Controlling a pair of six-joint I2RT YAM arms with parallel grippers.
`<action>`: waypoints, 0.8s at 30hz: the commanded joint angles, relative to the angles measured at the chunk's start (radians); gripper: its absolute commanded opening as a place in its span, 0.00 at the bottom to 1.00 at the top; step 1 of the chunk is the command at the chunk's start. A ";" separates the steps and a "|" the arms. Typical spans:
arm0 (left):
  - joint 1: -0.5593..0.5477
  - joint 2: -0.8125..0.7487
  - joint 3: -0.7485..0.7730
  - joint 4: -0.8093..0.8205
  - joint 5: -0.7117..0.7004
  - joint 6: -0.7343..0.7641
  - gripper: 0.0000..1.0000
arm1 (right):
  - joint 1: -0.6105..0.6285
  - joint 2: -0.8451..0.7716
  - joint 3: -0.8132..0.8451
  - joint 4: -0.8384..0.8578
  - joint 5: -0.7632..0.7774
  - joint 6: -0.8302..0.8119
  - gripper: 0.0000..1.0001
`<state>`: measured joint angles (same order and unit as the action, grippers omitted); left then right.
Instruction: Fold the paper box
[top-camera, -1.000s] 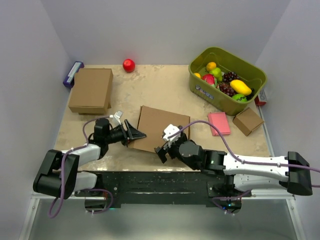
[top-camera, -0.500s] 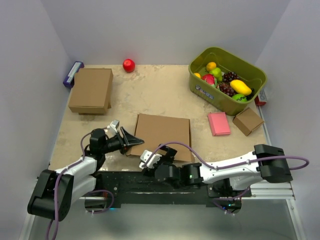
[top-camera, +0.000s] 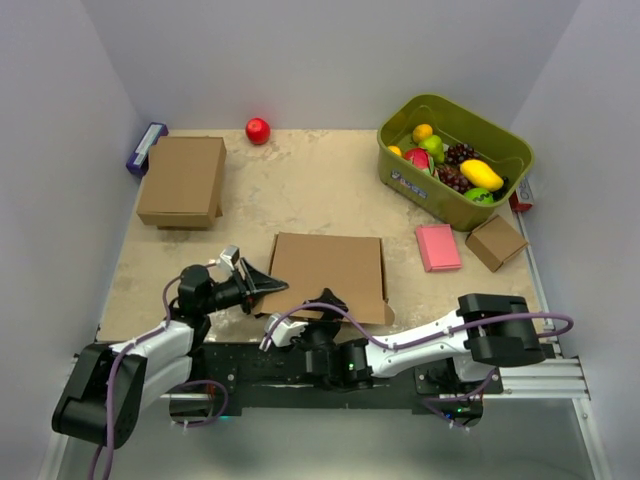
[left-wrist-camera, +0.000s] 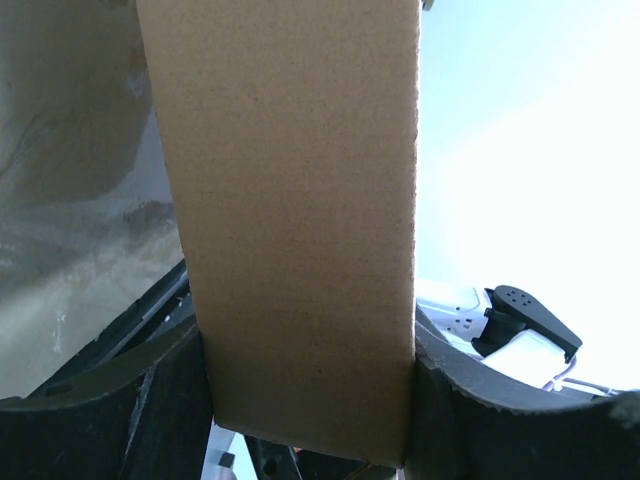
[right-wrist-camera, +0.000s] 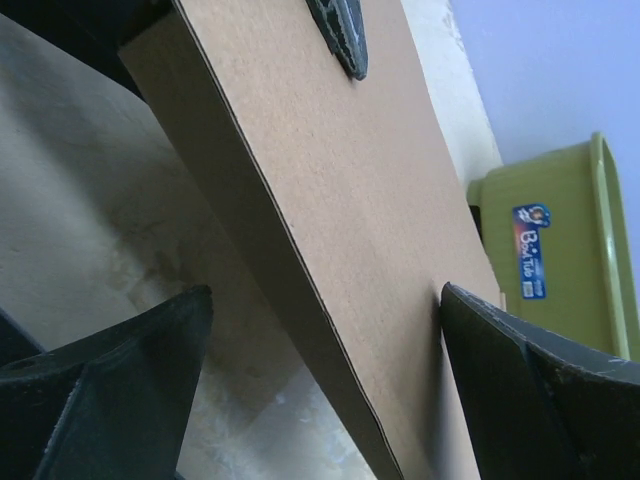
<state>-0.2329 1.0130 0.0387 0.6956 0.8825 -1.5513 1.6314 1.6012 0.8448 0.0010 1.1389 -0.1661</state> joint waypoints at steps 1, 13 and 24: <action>-0.023 -0.025 -0.016 0.159 0.085 -0.082 0.36 | -0.001 0.017 0.027 -0.052 0.090 0.025 0.93; -0.028 -0.054 -0.019 0.203 0.095 -0.104 0.71 | -0.004 0.011 0.011 -0.009 0.039 -0.061 0.58; 0.046 -0.057 0.246 -0.310 0.113 0.416 0.96 | -0.038 -0.084 0.059 -0.194 -0.125 0.028 0.54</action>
<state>-0.2283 0.9676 0.1761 0.5739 0.9714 -1.3849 1.6066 1.5787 0.8547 -0.1089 1.1091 -0.1955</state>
